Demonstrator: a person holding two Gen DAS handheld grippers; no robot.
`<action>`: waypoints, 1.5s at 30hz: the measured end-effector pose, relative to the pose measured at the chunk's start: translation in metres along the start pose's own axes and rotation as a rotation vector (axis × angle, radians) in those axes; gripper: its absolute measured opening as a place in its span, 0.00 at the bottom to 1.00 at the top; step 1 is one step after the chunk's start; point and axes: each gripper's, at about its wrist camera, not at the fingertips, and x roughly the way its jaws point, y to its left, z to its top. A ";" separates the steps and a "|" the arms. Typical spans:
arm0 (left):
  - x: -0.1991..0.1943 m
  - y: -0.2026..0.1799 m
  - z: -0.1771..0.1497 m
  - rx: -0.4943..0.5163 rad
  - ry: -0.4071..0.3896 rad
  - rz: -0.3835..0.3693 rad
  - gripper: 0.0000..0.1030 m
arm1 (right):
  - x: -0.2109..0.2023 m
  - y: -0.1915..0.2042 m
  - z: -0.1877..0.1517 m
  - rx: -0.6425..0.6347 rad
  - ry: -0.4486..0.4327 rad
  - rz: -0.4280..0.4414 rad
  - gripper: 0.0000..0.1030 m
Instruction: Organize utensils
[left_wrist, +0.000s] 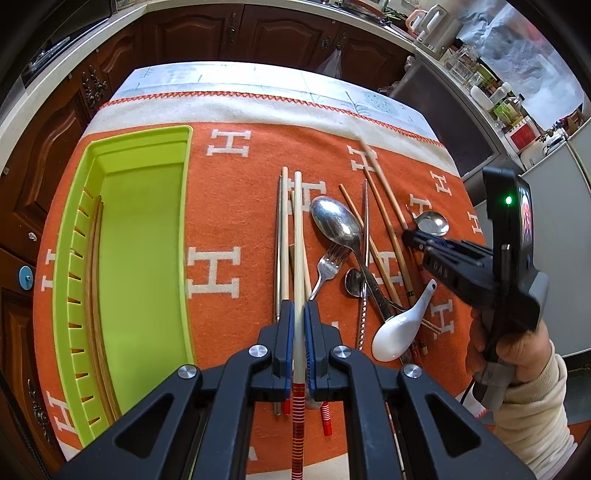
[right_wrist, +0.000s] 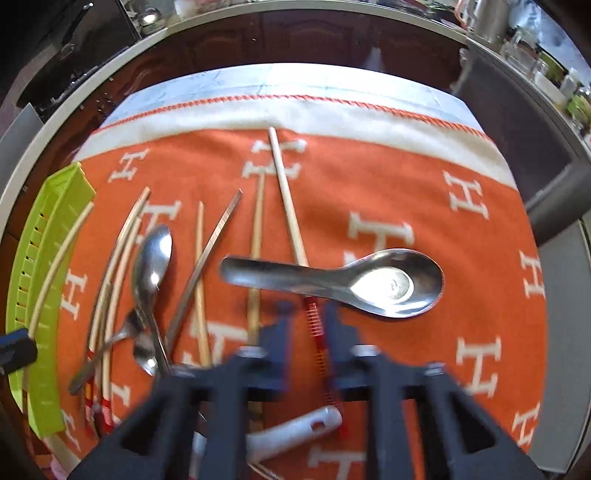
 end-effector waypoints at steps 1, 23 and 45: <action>-0.001 0.001 0.000 -0.002 -0.005 -0.002 0.03 | -0.001 -0.002 0.003 0.026 -0.006 0.037 0.05; -0.078 0.082 -0.006 -0.150 -0.140 0.137 0.03 | -0.115 0.147 -0.003 0.030 -0.006 0.563 0.05; -0.073 0.120 -0.016 -0.164 -0.148 0.278 0.56 | -0.115 0.203 -0.021 -0.002 0.040 0.476 0.19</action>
